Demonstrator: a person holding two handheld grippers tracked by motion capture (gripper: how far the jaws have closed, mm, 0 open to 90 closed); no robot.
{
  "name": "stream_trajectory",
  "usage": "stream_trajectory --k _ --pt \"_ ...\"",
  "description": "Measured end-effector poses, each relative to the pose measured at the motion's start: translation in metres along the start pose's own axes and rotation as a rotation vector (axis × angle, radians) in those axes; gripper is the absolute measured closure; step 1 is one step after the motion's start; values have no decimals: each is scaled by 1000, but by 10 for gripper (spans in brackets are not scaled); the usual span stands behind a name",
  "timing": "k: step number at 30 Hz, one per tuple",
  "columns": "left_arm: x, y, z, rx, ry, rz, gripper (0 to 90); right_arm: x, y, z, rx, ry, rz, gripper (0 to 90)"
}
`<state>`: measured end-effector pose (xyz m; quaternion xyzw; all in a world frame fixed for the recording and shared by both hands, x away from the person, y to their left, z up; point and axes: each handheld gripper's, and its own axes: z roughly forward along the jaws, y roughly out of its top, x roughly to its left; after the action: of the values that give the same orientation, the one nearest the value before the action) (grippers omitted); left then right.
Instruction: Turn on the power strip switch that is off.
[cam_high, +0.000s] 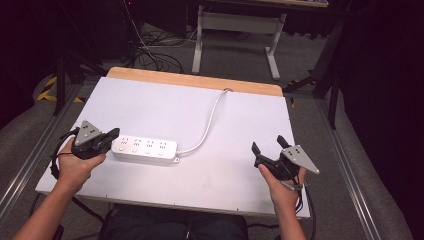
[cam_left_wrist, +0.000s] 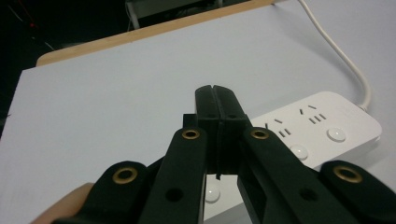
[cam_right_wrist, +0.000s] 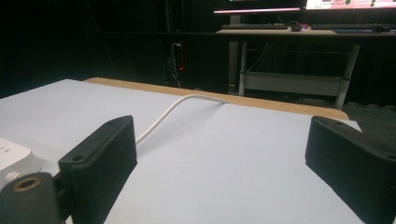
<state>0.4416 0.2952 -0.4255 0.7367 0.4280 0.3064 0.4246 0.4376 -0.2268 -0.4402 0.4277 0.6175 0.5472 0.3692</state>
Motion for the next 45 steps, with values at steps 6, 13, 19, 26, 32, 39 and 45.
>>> stream_trajectory --k 6,13,19,26,32,39,45 --pt "-5 1 5 46 -35 14 900 0 0 0 2 0 3 95" --pt "-8 1 10 98 -68 33 900 0 0 -1 3 -4 4 95" --pt "-10 1 13 143 -84 57 900 0 0 -1 3 -4 4 95" --pt "-11 0 19 186 -95 57 900 0 0 -1 4 -3 4 97" --pt "-11 0 22 219 -100 59 900 0 -1 -1 6 -2 5 97" --pt "-15 -1 30 278 -126 46 900 0 -1 -1 6 -2 3 97" --pt "-15 -2 33 301 -134 39 900 0 0 -2 6 -3 3 97"
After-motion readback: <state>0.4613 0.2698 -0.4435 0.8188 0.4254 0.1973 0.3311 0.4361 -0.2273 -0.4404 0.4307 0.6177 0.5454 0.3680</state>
